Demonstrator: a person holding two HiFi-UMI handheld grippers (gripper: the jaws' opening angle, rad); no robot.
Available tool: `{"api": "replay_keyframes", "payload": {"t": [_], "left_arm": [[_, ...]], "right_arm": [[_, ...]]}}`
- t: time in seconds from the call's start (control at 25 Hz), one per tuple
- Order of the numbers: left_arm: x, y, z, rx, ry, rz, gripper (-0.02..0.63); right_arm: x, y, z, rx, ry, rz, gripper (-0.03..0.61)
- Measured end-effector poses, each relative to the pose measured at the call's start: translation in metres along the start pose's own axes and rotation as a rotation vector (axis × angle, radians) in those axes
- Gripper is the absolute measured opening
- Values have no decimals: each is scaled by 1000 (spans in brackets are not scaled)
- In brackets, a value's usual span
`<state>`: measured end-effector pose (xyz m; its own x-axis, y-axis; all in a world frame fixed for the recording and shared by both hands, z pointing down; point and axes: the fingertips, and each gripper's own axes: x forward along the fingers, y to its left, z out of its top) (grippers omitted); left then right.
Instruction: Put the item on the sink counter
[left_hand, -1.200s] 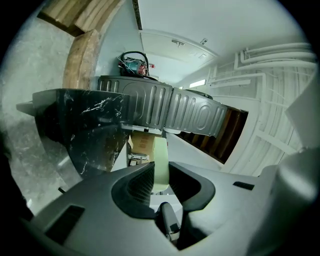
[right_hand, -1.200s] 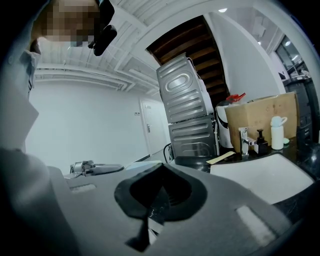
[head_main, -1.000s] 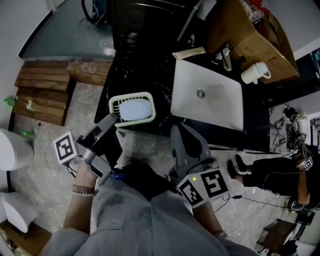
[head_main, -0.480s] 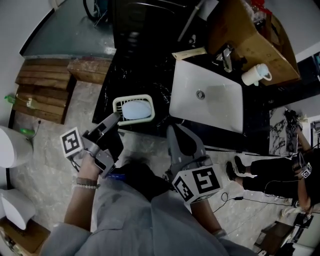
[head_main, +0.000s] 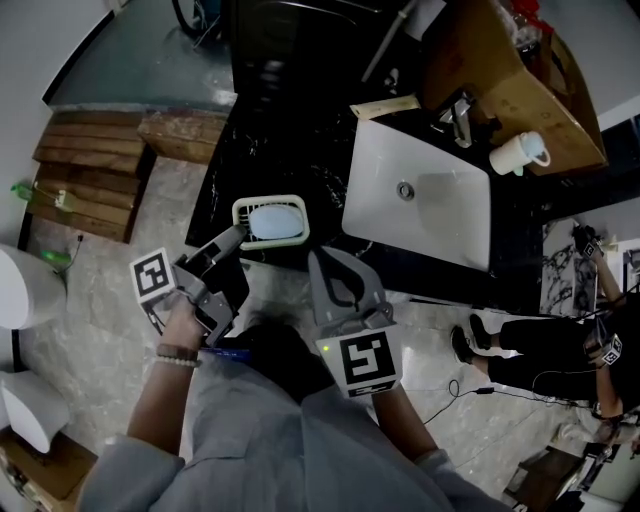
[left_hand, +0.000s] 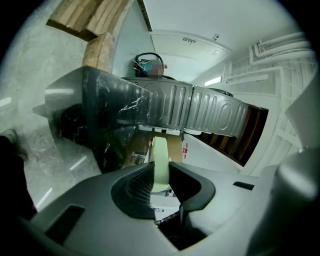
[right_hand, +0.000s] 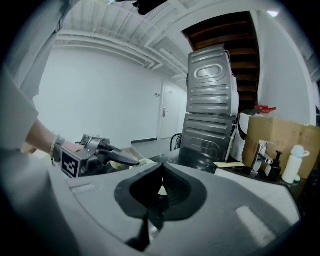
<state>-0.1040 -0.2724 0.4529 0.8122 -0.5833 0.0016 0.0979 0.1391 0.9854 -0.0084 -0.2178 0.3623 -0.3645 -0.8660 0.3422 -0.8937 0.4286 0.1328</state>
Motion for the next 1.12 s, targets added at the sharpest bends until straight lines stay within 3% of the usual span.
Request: {"api": "replay_keyframes", "payload": {"t": [0.28, 0.52, 0.68, 0.76, 1.12], "left_arm": [[11, 8, 2, 0, 19, 29, 89], [20, 15, 1, -4, 35, 53, 89], [24, 19, -1, -12, 39, 66, 89], [26, 20, -1, -14, 42, 71, 89], [26, 22, -3, -9, 61, 108, 89]], "right_arm": [[18, 0, -24, -47, 33, -44, -2], [30, 0, -39, -159, 82, -71, 0], [36, -2, -44, -161, 99, -82, 2], [41, 0, -48, -188, 109, -71, 70], [54, 25, -62, -527, 162, -55, 86]]}}
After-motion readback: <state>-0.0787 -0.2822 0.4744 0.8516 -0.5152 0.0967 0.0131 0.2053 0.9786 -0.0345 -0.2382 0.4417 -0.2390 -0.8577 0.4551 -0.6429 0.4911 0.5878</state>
